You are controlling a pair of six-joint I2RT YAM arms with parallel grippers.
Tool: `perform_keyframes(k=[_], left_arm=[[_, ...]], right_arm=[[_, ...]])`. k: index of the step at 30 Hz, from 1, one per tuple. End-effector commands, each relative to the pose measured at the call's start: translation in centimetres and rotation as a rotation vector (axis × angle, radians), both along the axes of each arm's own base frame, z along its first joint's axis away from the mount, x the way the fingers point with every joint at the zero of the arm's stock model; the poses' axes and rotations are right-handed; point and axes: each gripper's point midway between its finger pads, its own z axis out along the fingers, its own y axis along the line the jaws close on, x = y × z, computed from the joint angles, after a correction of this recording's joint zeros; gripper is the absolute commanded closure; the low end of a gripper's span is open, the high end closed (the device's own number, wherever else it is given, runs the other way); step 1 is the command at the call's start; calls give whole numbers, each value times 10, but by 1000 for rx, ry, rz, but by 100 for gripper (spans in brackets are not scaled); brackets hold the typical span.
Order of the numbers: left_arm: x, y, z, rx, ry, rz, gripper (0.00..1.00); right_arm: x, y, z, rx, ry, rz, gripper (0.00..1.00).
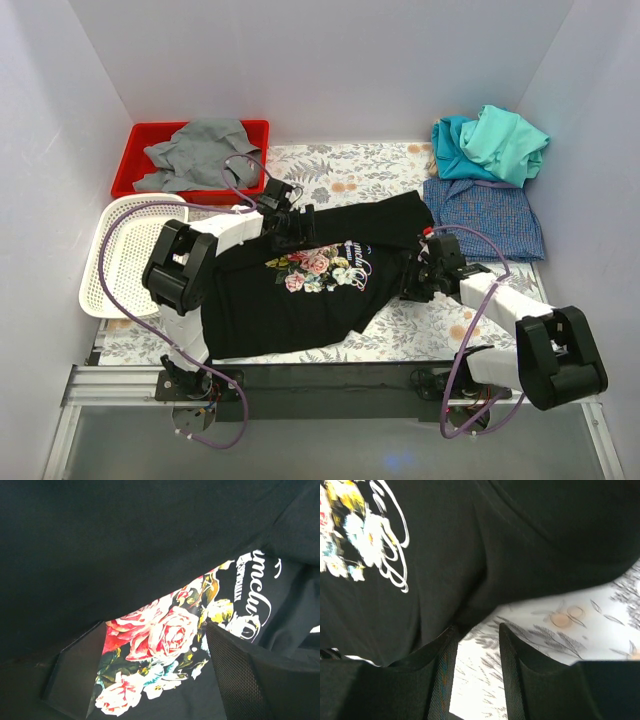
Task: Fold and stack the t-shirts
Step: Fold the tshirt
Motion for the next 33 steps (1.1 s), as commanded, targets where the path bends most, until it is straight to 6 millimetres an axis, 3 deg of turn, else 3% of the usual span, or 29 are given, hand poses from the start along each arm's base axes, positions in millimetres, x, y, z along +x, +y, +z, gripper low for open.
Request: perform_keyframes(k=[1,5,7,8,11,16,17,18,23,28,30,31,33], left_arm=[[6,5,-4,44,-16,12,19],[3,4,-9,42,5,-6,18],[3,3,-11,44,18,-9,18],[3,2,-12,43,22,-12,17],[3,2,-13,45,24,-11,17],[10,0,-16,59,23,-24,16],[10,0,-15,57,24,-27,16],[10,0,-19,67,31,-29,16],[11,1,-17,74,28,-48,15],[8,2,-15,76,29,-50,15],[8,2,-14,76,30,-55,14],[7,2,-14,75,34,-55,14],[8,0,-13,70,35,-60,14]], right_arm=[[18,9,3,28,-61,-3,55],[21,10,-2,17,-46,0,61],[20,12,-3,20,-33,5,92],[18,14,-2,23,-29,15,99],[16,14,9,10,-48,34,99],[14,11,58,1,-130,44,99],[17,11,78,9,-172,44,99],[8,8,81,-7,-139,45,99],[5,4,111,-18,-142,28,99],[40,31,128,28,-199,88,99],[63,42,119,19,-196,118,99],[75,50,125,26,-219,146,94],[88,69,105,45,-181,214,73]])
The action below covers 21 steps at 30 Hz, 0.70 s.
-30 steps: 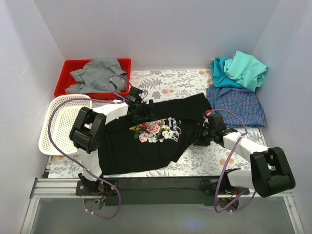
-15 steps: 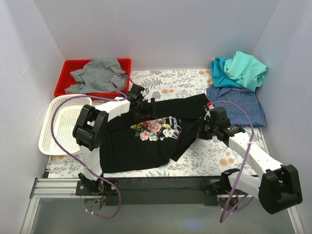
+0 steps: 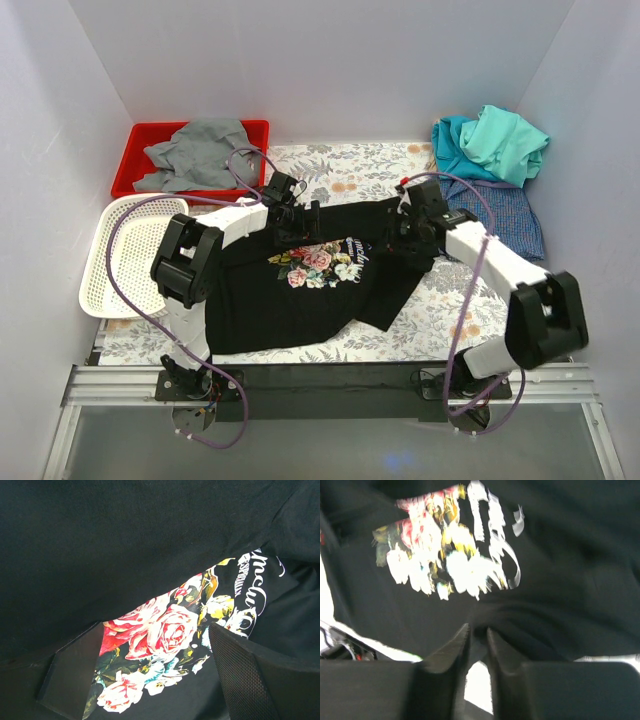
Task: Fold and stack the t-shirts
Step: Fold the tshirt
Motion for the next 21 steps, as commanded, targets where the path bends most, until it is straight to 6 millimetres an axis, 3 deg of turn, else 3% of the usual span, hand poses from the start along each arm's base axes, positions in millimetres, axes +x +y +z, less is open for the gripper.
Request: perform_keyframes(k=[1,2,3,4,7,8,10,11,14,16,21], left_arm=[[-6,10,-15,59,37,-9,14],[-6,11,-17,64,42,-4,14],[-6,11,-17,68,43,-6,14],[-6,11,-16,70,44,-5,14],[-6,15,-16,92,37,0,14],[-6,17,-16,97,36,4,14],[-6,18,-17,101,38,2,14],[-5,17,-16,100,37,0,14],[-5,16,-15,98,38,-1,14],[-4,15,-14,91,36,-5,14],[-4,13,-10,85,32,-12,14]], right_arm=[[30,33,-1,42,-58,132,68],[33,40,-9,15,-50,174,64],[29,37,-17,-22,-28,180,46],[31,28,-24,-95,-26,153,45],[11,13,-19,-181,-57,152,38],[3,11,-3,-160,-104,157,37],[-20,3,-5,-152,-76,157,37],[-29,1,9,-131,-110,151,36],[-59,-13,3,-167,-57,116,36],[-73,-23,-11,-205,-5,90,36],[-81,-41,-35,-310,34,26,36]])
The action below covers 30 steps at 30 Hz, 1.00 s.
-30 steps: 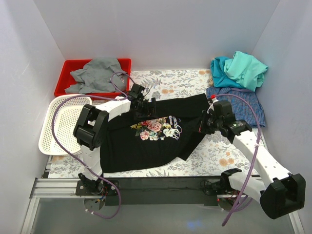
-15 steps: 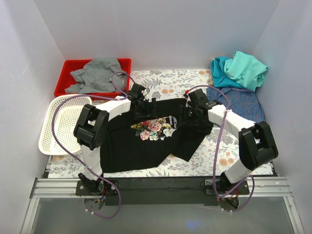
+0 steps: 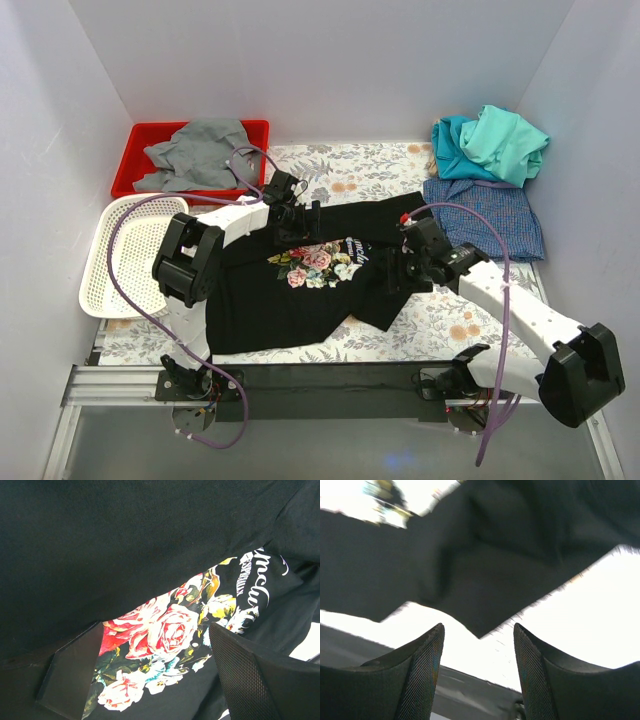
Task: Fold and stack the t-shirts
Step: Fold the tshirt
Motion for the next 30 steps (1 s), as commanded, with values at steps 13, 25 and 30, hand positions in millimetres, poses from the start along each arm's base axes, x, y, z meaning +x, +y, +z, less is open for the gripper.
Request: perform_keyframes(k=[13,25,30], left_arm=[[-5,13,-8,65,16,8,13],[-4,14,-7,72,15,0,13],[-7,15,-11,80,27,-5,13]], right_arm=[[7,-42,-65,-339,81,-209,33],[5,-35,-101,-350,138,-217,38],[-11,-43,-112,-363,179,-234,44]])
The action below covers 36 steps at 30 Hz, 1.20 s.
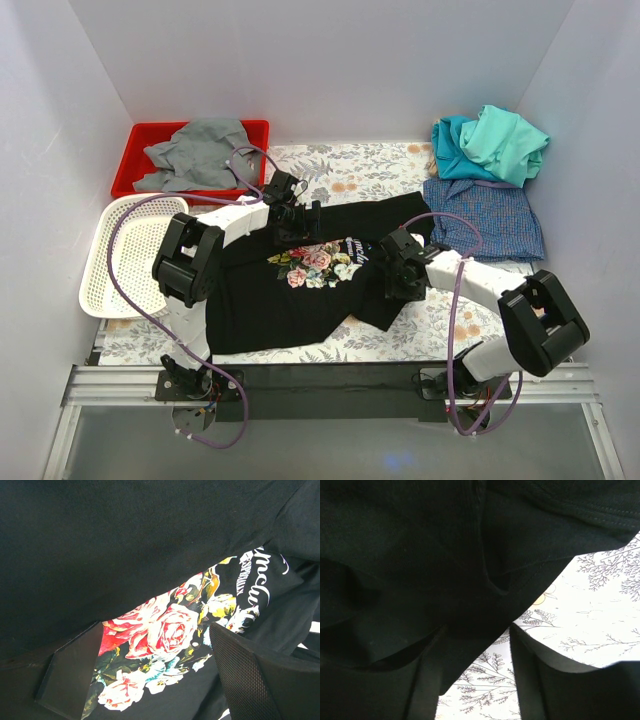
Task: Fold and stack the t-shirts
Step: Fold the tshirt
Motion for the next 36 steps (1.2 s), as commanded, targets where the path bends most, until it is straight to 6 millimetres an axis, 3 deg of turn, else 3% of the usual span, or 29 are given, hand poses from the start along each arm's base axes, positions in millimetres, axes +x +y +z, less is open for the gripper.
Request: perform_keyframes(k=[1,2,3,5,6,8,19,26,33,36], left_arm=[[-7,15,-11,77,26,-1,13],[-7,16,-11,80,27,0,13],[-7,16,-12,81,28,0,13],[-6,15,-10,80,27,-2,13],[-6,15,-10,81,24,-2,13],[-6,16,-10,82,25,-2,13],[-7,14,-3,73,26,-25,13],[-9,16,4,79,9,-24,13],[3,27,9,147,-30,22,13],[8,26,15,143,-46,33,13]], right_arm=[[-20,-13,-20,-42,52,-34,46],[-25,-16,-24,-48,64,-37,51],[-28,-17,-25,-47,72,-43,64],[-35,-16,-26,-30,84,-46,77],[-40,-17,-28,-25,94,-52,90],[-45,-17,-23,-14,91,-55,99],[-94,-8,40,41,54,-115,99],[-131,-12,53,59,70,-175,99],[-149,21,89,205,105,-61,99],[-154,25,105,270,107,-14,99]])
